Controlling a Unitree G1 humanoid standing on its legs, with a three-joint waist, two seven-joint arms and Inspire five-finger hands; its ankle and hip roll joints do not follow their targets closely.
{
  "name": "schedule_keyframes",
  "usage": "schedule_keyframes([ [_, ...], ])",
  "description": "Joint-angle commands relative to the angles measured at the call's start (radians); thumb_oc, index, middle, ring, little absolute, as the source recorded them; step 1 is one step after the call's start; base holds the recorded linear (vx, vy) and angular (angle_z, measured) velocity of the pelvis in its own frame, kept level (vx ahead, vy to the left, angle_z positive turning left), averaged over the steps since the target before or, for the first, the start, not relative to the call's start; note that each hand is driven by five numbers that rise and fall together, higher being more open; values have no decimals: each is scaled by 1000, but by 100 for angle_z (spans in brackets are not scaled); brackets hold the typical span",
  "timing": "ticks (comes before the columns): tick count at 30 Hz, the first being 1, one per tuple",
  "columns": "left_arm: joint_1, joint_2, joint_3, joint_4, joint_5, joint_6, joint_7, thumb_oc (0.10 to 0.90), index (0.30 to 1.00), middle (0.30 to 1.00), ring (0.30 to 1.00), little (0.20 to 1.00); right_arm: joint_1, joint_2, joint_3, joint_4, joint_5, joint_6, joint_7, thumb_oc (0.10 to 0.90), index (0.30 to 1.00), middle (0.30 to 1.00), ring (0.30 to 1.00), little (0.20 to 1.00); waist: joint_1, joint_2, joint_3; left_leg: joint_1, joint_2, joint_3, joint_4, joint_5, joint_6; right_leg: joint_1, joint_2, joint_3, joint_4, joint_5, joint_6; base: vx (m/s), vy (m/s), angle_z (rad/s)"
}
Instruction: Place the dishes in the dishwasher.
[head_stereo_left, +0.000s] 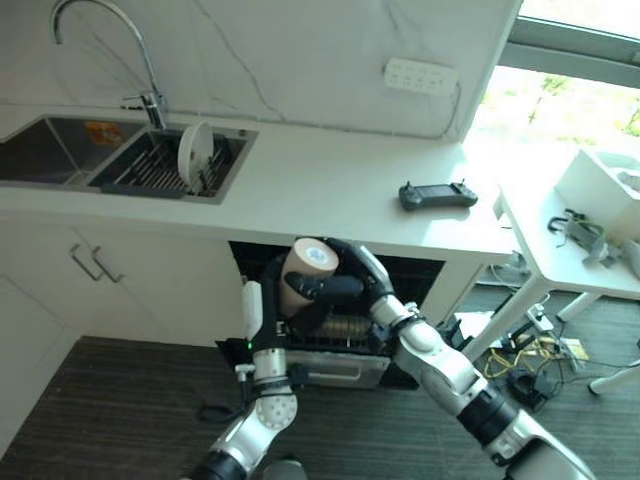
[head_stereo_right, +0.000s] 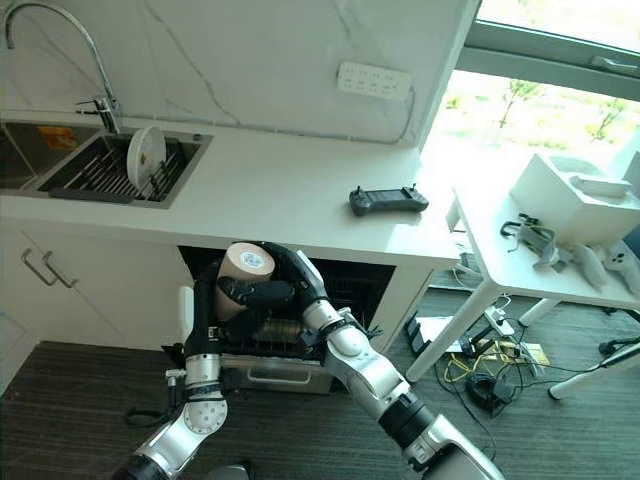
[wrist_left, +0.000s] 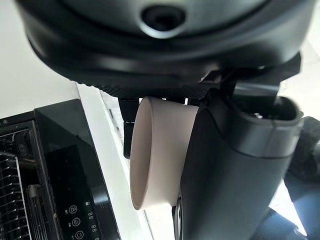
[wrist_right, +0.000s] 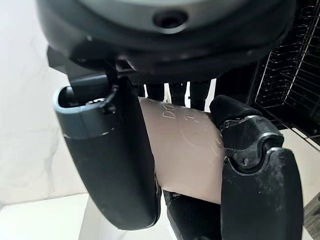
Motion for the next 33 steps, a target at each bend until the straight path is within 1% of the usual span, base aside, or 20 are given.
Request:
schedule_keyframes([
  [1,-183,-29,-78,-150,-21,-136,-79,728,792,792,792,792,-170,53,0,-53,10,-144,-20,400,300,300,300,300,3,23,-2,43,-24,-26,63,-238,45,40,-5,-18,39,-159,12,17,8,5],
  [2,-183,-30,-81,-156,-25,-132,-87,800,900,900,900,900,-169,54,-2,-53,14,-150,-28,400,300,300,300,300,3,23,-2,43,-24,-26,63,-238,46,40,-5,-18,39,-160,12,0,0,0],
  [4,-181,-36,-91,-172,-55,-105,-113,800,900,900,900,900,-164,63,-20,-51,39,-178,-60,400,300,300,300,300,1,26,0,43,-24,-27,63,-237,46,41,-5,-20,39,-160,11,0,0,0],
  [7,-182,-37,-90,-175,-95,-72,-115,800,900,900,900,900,-159,65,-63,-71,112,-233,-105,400,300,300,300,300,-4,31,2,43,-22,-25,63,-236,46,41,-5,-23,39,-160,10,0,0,0],
  [9,-174,-36,-84,-181,-104,-53,-123,800,900,900,900,900,-142,62,-128,-103,169,-277,-176,400,300,300,300,300,-12,35,2,44,-20,-21,63,-236,47,42,-5,-24,39,-162,9,0,0,0],
  [12,-169,-33,-77,-194,-102,-38,-119,800,900,900,900,900,-124,55,-185,-122,188,-321,-224,400,300,300,300,300,-22,41,3,46,-18,-16,63,-236,49,43,-5,-23,39,-162,7,0,0,0],
  [16,-157,-24,-63,-219,-87,-12,-93,800,900,900,900,900,-80,23,-281,-178,130,-425,-321,400,300,300,300,300,-44,50,5,52,-11,2,63,-238,53,45,-4,-17,39,-164,4,1,8,1],
  [20,-143,-11,-45,-248,-66,15,-66,800,900,900,900,900,-26,-10,-345,-254,82,-497,-381,400,300,300,300,300,-65,57,9,56,-6,19,63,-239,54,44,-3,-10,39,-163,5,0,0,0],
  [22,-128,-3,-28,-264,-61,27,-58,800,900,900,900,900,8,-27,-375,-291,71,-524,-391,400,300,300,300,300,-74,60,10,58,-7,25,63,-240,55,44,-2,-5,39,-163,6,1,22,-6],
  [24,-109,12,-13,-277,-47,32,-48,800,900,900,900,900,48,-47,-393,-320,46,-529,-387,400,300,300,300,300,-82,63,12,60,-7,30,63,-241,55,44,-1,-1,39,-163,8,8,28,-6],
  [26,-94,24,-1,-282,-30,37,-45,800,900,900,900,900,76,-63,-397,-324,-8,-506,-384,400,300,300,300,300,-86,65,10,60,-7,32,63,-242,54,43,0,3,39,-163,9,16,30,-7],
  [29,-74,41,12,-287,-16,43,-45,800,900,900,900,900,101,-78,-387,-298,-40,-491,-403,400,300,300,300,300,-88,67,8,59,-7,37,63,-241,54,42,-1,4,39,-163,11,25,21,-4],
  [31,-55,57,30,-289,-10,41,-48,800,900,900,900,900,133,-85,-392,-269,-85,-503,-435,400,300,300,300,300,-85,68,5,54,-5,39,63,-239,54,39,-3,1,39,-163,13,36,16,3],
  [33,-27,82,63,-294,1,32,-55,800,900,900,900,900,181,-102,-419,-234,-132,-530,-480,400,300,300,300,300,-83,69,5,48,-3,39,63,-237,54,37,-7,-6,39,-162,15,34,23,4],
])
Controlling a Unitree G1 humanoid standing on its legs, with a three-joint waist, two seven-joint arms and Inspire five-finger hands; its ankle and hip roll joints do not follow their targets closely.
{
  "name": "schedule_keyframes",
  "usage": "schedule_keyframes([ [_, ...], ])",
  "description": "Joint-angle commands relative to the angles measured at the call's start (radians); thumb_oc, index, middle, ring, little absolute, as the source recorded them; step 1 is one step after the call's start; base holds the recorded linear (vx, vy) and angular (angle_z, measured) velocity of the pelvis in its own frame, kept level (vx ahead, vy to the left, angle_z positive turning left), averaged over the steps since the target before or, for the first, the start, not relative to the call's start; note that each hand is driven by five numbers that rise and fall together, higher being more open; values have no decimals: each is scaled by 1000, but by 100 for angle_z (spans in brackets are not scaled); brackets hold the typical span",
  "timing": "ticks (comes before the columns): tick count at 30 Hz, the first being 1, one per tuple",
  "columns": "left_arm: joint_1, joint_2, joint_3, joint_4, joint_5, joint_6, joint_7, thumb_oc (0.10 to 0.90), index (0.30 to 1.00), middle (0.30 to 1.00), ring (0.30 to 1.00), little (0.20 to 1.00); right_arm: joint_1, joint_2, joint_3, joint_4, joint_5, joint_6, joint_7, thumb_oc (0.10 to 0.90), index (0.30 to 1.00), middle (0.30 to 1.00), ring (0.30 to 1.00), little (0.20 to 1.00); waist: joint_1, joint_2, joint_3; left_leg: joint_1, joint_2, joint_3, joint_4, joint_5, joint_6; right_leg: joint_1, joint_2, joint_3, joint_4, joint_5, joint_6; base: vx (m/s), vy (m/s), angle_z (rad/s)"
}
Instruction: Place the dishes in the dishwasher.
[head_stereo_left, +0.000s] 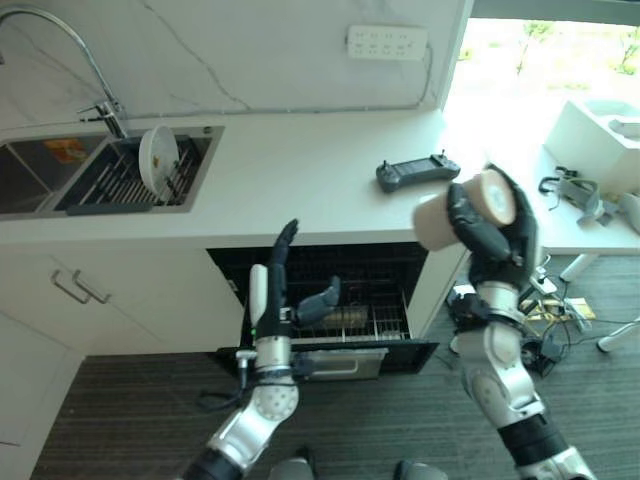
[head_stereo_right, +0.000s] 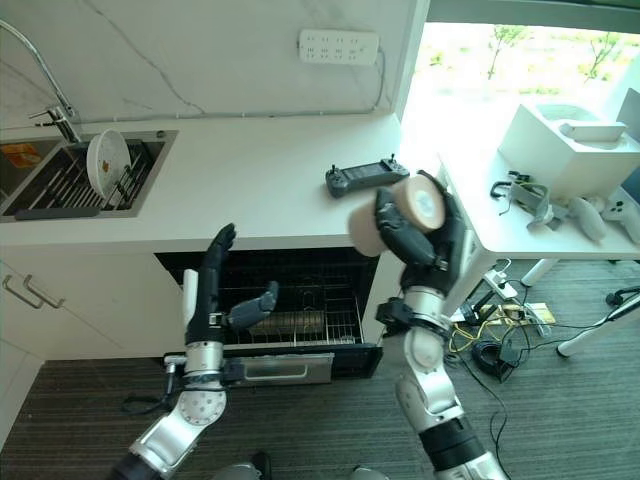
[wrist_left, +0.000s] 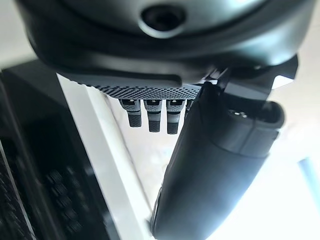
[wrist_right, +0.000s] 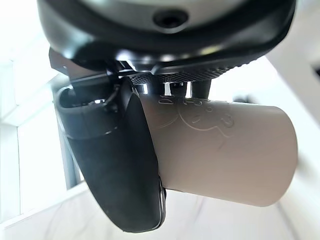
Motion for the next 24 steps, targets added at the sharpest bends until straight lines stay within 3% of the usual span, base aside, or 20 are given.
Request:
schedule_keyframes([
  [1,-75,11,13,-95,42,-75,26,800,900,900,900,900,-77,-13,-26,-70,-127,-125,-3,400,300,300,300,300,13,-5,-66,13,0,13,80,-232,46,14,-4,-16,31,-155,9,36,20,3],
  [5,-56,36,37,-100,43,-73,-55,800,900,900,900,900,-53,-35,-57,-50,-154,-131,-32,400,300,300,300,300,17,-3,-68,7,-2,10,80,-231,45,14,-6,-20,31,-157,12,33,12,6],
  [9,-20,81,74,-101,32,-48,-181,800,900,900,900,900,-25,-61,-81,-47,-66,-94,122,400,300,300,300,300,24,1,-66,-2,-5,1,80,-227,41,12,-10,-28,31,-158,13,32,25,9],
  [16,39,137,107,-64,69,-55,-351,800,900,900,900,900,26,-57,-49,-1,-44,-43,202,400,300,300,300,300,32,13,-67,-16,-8,-8,80,-217,37,7,-16,-42,31,-159,14,21,39,10],
  [24,44,201,69,17,192,-105,-407,800,900,900,900,900,0,-26,18,178,23,-34,268,400,300,300,300,300,55,36,-55,-40,-7,-10,80,-200,31,-7,-38,-70,31,-149,19,38,65,5],
])
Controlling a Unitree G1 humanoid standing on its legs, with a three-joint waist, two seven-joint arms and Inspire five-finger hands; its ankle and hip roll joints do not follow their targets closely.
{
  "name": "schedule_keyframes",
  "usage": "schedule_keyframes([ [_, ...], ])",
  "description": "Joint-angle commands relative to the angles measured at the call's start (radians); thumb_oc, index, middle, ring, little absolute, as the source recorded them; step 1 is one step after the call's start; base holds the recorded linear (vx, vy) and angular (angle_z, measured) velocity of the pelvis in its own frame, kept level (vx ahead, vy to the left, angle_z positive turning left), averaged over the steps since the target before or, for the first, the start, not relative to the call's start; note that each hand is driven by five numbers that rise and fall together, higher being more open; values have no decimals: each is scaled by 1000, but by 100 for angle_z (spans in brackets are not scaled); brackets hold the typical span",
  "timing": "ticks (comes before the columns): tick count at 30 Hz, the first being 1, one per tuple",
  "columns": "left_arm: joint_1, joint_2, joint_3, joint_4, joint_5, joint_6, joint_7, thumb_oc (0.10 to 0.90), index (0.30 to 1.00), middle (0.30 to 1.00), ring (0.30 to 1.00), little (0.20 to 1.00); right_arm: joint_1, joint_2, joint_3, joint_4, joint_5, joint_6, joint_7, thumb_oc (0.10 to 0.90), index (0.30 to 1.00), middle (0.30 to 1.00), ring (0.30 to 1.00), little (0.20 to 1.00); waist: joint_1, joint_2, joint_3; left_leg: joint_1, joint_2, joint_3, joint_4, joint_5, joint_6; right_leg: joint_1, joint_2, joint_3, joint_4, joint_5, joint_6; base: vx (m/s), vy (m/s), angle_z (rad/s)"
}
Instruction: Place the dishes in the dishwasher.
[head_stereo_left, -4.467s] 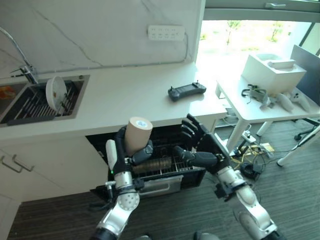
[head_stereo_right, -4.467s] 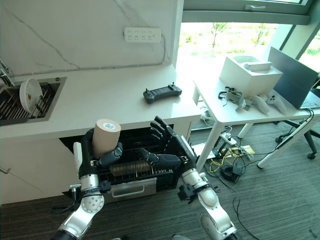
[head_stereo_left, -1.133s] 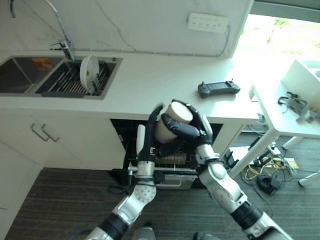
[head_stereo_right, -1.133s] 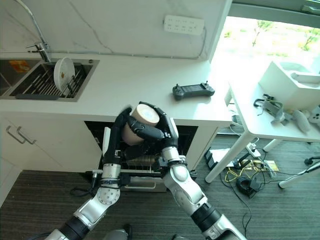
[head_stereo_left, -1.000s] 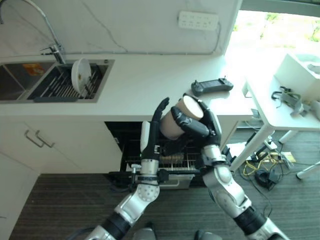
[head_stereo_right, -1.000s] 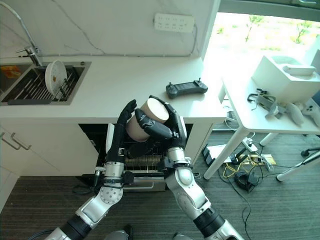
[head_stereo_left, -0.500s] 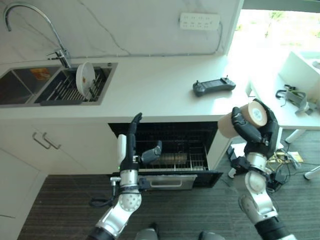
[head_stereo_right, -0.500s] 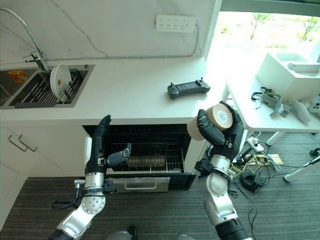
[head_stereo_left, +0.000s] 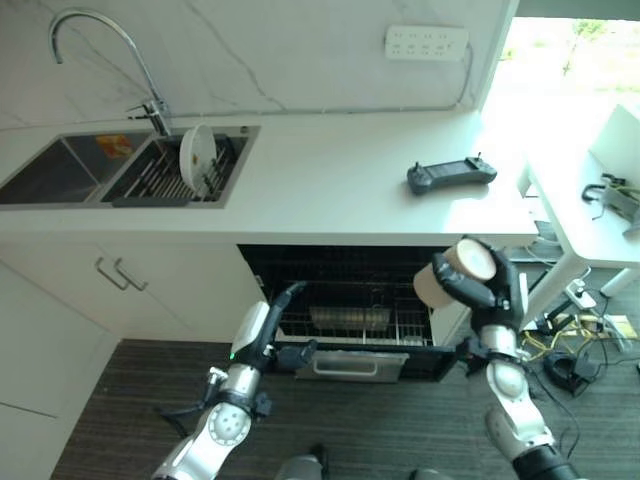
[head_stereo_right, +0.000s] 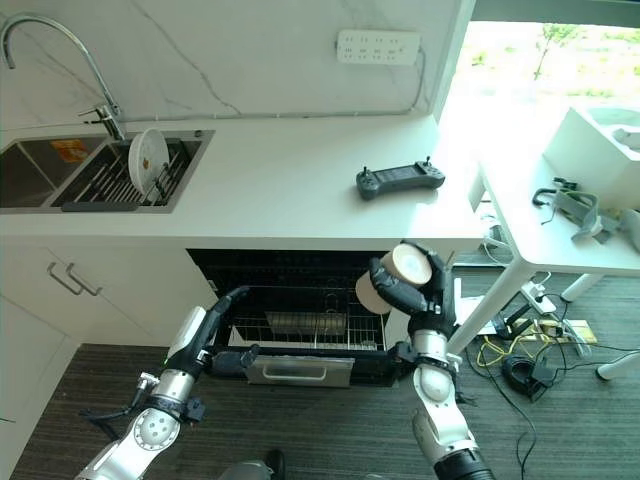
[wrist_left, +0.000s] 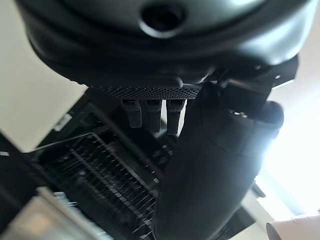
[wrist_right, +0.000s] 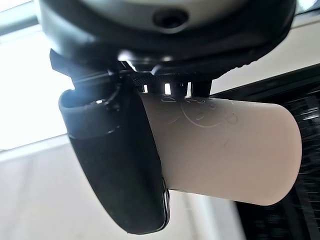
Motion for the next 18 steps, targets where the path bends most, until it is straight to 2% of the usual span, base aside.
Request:
schedule_keyframes([
  [1,-68,39,8,-98,78,-120,25,800,900,900,900,900,-95,-24,-33,-65,32,-85,60,400,300,300,300,300,17,1,-33,0,30,36,68,-199,23,-3,1,-30,3,-124,11,33,62,17],
  [6,-95,68,-21,-52,168,-139,53,800,900,900,900,900,-137,-53,-40,6,36,-63,71,400,300,300,300,300,26,15,-17,-18,28,32,68,-193,17,-15,-10,-41,3,-121,16,17,56,9],
  [8,-123,86,-47,-34,240,-138,98,800,900,900,900,900,-179,-77,-42,52,20,-44,91,400,300,300,300,300,30,25,-9,-33,23,25,68,-185,15,-28,-16,-44,3,-115,16,11,89,20],
  [13,-198,117,-80,33,353,-131,227,800,900,900,900,900,-326,-129,-24,144,-54,32,130,400,300,300,300,300,40,48,16,-62,6,7,68,-173,16,-52,-28,-44,3,-104,16,21,81,14],
  [18,-278,143,-110,84,379,-125,260,800,900,900,900,900,-460,-158,11,206,-115,97,150,400,300,300,300,300,40,64,59,-100,-8,-10,68,-157,20,-91,-33,-31,3,-83,17,-10,73,4],
])
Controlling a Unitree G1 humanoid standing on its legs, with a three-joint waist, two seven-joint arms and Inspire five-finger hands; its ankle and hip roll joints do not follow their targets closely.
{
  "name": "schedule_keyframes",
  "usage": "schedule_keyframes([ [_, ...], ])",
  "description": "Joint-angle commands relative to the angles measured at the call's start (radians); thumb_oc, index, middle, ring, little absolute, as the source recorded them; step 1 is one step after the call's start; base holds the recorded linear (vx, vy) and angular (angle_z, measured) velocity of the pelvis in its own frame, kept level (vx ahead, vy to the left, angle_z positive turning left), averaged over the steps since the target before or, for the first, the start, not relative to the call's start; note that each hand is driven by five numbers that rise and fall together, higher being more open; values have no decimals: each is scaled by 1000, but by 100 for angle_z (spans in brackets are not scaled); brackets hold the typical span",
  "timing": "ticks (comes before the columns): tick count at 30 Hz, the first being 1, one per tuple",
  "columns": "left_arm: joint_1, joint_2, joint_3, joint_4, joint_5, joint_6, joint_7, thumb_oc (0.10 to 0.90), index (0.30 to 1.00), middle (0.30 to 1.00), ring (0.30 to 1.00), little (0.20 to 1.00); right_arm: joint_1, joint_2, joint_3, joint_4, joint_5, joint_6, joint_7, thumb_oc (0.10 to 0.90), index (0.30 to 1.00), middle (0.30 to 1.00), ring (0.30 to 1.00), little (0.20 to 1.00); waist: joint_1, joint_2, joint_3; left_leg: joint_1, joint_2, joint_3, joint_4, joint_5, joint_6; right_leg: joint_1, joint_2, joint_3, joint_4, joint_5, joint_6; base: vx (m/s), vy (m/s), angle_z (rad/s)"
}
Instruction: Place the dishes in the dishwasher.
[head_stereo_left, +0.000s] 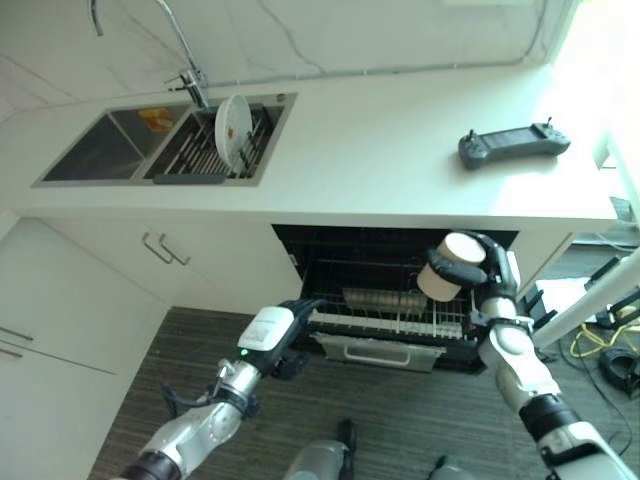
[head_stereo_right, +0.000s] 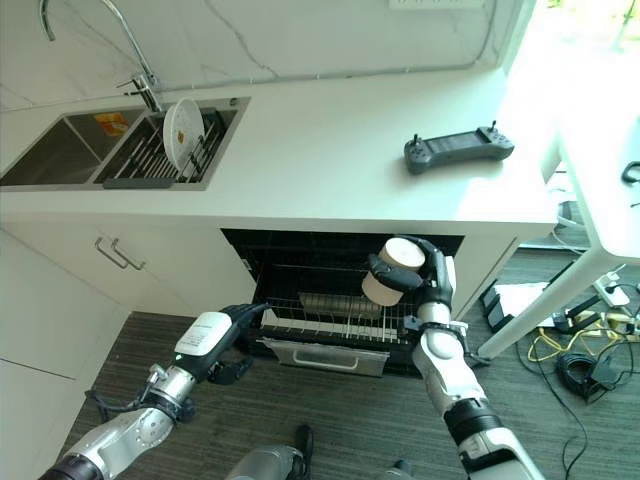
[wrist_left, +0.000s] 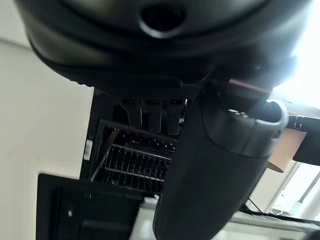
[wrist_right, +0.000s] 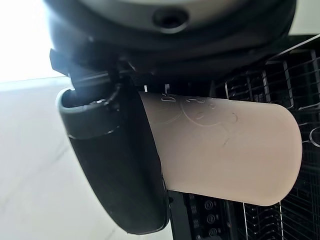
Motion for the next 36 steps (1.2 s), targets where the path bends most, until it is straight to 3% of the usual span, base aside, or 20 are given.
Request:
schedule_keyframes([
  [1,-89,43,17,-74,24,-51,89,800,900,900,900,900,-150,-46,5,-28,-83,-25,43,400,300,300,300,300,14,-22,19,6,48,36,60,-192,2,-19,14,28,0,-100,-18,-28,86,1],
  [12,-240,101,-66,-91,17,-51,78,800,900,900,900,900,-371,-96,53,91,-119,49,69,400,300,300,300,300,8,9,149,-72,34,48,60,-167,13,-112,16,57,0,-56,-12,-75,32,-3],
  [19,-322,118,-86,-135,-15,-60,-15,800,900,900,900,900,-430,-95,35,160,-160,86,58,400,300,300,300,300,-7,34,201,-99,40,89,60,-159,10,-149,0,54,0,-32,-3,-59,20,2],
  [36,-323,87,-61,-153,-7,-30,-36,800,900,900,900,900,-199,-5,10,313,-283,141,-98,400,300,300,300,300,-53,55,236,-94,53,134,60,-170,8,-163,-11,58,0,-21,3,-1,6,1],
])
